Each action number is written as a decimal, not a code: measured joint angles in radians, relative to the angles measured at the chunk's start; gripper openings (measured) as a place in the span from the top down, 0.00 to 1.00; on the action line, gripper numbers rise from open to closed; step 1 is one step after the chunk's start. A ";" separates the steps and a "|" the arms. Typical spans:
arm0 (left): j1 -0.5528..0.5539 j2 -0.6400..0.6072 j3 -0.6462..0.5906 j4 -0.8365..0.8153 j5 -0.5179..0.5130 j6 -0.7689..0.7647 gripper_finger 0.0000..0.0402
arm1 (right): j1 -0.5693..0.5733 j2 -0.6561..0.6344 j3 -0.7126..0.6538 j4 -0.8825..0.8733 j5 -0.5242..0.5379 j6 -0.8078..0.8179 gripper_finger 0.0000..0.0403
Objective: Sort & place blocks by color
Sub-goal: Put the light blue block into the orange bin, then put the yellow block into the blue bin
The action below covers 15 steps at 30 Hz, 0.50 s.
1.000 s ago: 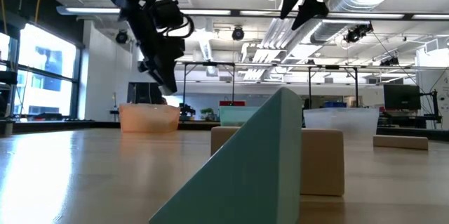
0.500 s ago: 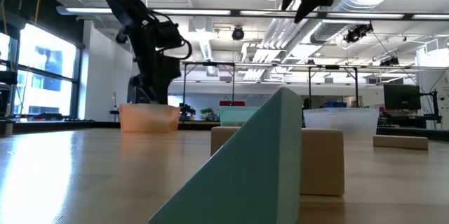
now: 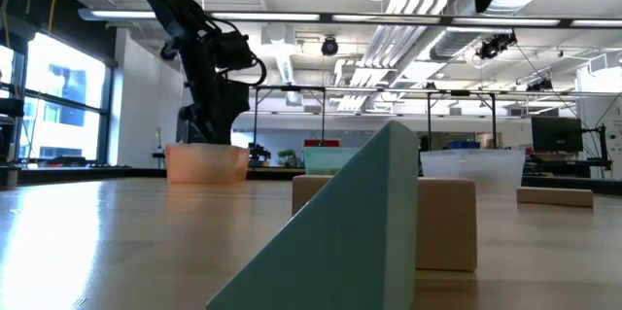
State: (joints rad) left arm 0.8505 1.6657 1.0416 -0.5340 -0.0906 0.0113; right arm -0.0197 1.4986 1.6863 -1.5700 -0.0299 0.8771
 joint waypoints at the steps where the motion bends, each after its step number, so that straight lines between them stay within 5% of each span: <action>1: 0.000 0.000 0.000 0.000 0.000 0.000 0.57 | 0.024 0.000 0.000 -0.001 0.004 0.024 0.38; 15: 0.000 0.000 0.133 -0.177 -0.030 0.001 0.39 | 0.318 0.001 0.000 -0.001 0.130 0.092 0.38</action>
State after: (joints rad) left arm 0.8505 1.6657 1.1744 -0.7110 -0.1202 0.0123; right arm 0.2983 1.4998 1.6863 -1.5711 0.0997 0.9688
